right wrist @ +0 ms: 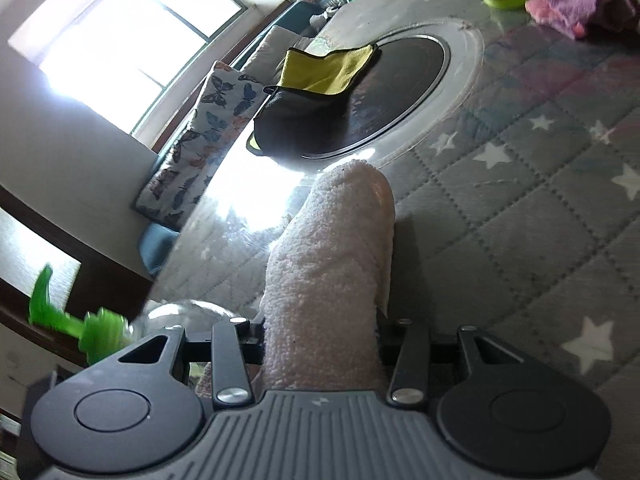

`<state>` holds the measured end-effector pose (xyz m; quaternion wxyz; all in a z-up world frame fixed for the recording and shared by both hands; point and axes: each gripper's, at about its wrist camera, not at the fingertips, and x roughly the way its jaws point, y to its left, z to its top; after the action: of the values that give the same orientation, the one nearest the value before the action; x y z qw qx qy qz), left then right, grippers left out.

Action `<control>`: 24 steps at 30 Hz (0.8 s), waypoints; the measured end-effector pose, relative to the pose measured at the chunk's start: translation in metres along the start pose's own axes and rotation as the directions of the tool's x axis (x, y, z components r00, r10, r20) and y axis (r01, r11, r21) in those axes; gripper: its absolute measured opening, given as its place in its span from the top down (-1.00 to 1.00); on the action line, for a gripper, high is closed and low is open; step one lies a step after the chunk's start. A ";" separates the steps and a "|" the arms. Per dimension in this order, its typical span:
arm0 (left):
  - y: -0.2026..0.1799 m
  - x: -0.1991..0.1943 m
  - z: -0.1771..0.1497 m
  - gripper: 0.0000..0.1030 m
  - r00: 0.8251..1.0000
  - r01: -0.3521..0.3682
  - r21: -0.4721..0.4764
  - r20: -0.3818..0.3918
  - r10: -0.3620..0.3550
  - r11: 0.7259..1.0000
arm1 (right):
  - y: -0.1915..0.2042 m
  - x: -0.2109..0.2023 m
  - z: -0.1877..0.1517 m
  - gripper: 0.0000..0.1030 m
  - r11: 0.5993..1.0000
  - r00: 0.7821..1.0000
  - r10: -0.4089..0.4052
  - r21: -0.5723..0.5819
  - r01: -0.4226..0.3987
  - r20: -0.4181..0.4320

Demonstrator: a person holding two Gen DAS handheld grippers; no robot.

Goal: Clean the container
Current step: 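Wipe the bottle body again with the pink towel in the right tool, then rotate the pump bottle in the left tool while the right tool wipes its shoulder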

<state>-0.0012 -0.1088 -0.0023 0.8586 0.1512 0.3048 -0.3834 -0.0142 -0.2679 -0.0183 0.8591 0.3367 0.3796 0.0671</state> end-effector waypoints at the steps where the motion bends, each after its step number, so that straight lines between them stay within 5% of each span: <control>1: -0.002 0.000 0.000 -1.00 1.000 -0.010 -0.006 -0.003 0.010 1.000 | 0.003 -0.003 -0.003 0.15 1.000 1.000 -0.018 -0.020 0.018 0.004; 6: -0.025 -0.009 0.000 -1.00 0.990 -0.137 0.020 0.014 0.137 0.990 | 0.011 -0.016 -0.015 0.15 0.994 0.997 -0.076 -0.075 0.077 0.016; 12: -0.045 -0.022 0.002 -1.00 0.961 -0.267 0.038 0.081 0.263 0.963 | 0.001 -0.033 -0.015 0.15 0.999 0.998 -0.049 -0.015 0.050 0.028; 24: -0.040 -0.035 -0.003 -0.78 0.971 -0.214 0.040 0.120 0.208 0.976 | 0.017 -0.036 0.018 0.15 0.983 0.983 0.176 0.040 -0.178 0.044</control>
<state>-0.0509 -0.1135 0.0166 0.9063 0.1828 0.2270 -0.3059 -0.0248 -0.2775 0.0232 0.8497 0.3892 0.3319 0.1280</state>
